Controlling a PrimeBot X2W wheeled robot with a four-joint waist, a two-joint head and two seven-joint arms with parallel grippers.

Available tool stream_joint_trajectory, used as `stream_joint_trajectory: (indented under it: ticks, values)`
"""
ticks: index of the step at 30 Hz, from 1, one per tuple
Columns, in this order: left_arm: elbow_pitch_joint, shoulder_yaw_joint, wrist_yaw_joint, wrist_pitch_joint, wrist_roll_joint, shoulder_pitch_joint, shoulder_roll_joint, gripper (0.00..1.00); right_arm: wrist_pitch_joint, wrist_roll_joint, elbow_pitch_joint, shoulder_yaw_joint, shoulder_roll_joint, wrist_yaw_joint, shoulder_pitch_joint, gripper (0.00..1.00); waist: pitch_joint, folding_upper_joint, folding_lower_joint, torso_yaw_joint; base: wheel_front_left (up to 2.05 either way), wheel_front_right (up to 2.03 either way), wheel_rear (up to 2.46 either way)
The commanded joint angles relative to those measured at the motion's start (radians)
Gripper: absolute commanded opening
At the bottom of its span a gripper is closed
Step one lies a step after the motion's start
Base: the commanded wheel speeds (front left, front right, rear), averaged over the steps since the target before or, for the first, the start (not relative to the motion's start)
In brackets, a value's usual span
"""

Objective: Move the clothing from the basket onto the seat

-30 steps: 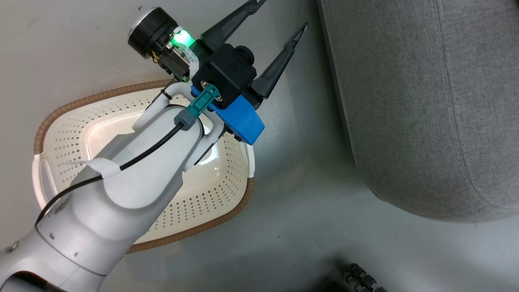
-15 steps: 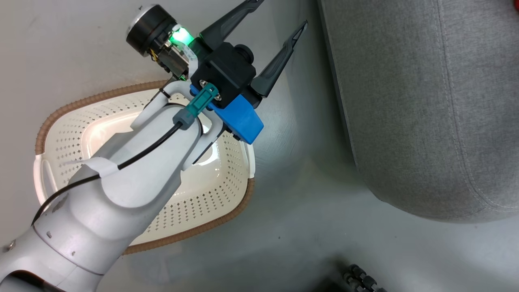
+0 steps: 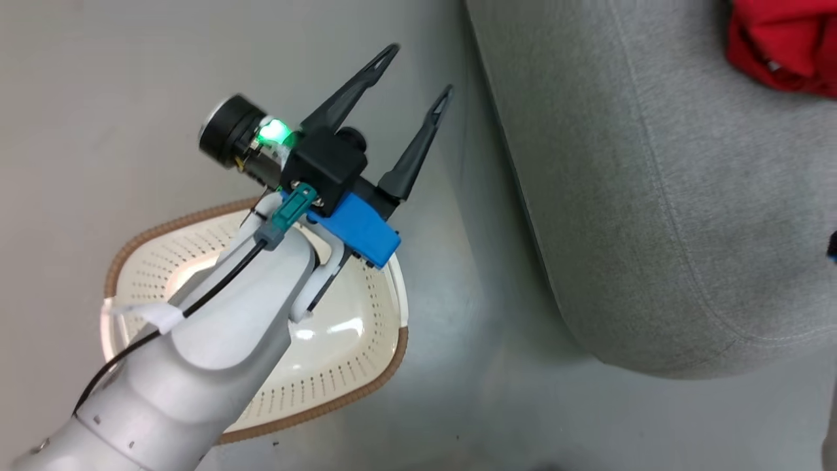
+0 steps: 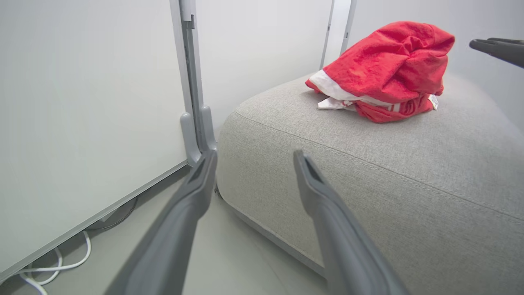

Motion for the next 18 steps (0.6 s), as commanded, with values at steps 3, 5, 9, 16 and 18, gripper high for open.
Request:
stream_joint_trajectory:
  ticks: [3,5,9,16,18]
  values:
    - [0.007,0.038,0.026,-0.013,-0.019,0.069,0.012,1.0,-0.004,-0.024,-0.053,0.046,0.037,0.001,0.078,1.0,-0.118,0.0,0.0,0.013,0.0,0.0,0.0]
    - [-0.01,0.074,0.043,-0.016,-0.024,0.102,0.015,1.0,-0.004,-0.034,-0.087,0.085,0.05,0.0,0.111,1.0,-0.154,0.0,0.0,0.024,0.0,0.0,0.0]
    - [-0.083,0.173,0.084,-0.016,-0.003,0.196,0.019,1.0,-0.004,-0.033,-0.138,0.152,0.071,0.0,0.162,1.0,-0.21,0.0,0.0,0.056,0.0,0.0,0.0]
    - [-0.167,0.339,0.081,-0.015,0.037,0.355,0.004,1.0,-0.004,-0.041,-0.201,0.231,0.091,0.001,0.223,1.0,-0.29,0.0,0.0,0.126,0.0,0.0,0.0]
    - [-0.18,0.387,0.073,-0.015,0.051,0.388,-0.003,1.0,-0.004,-0.037,-0.206,0.252,0.096,0.001,0.238,1.0,-0.311,0.0,0.0,0.147,0.0,0.0,0.0]
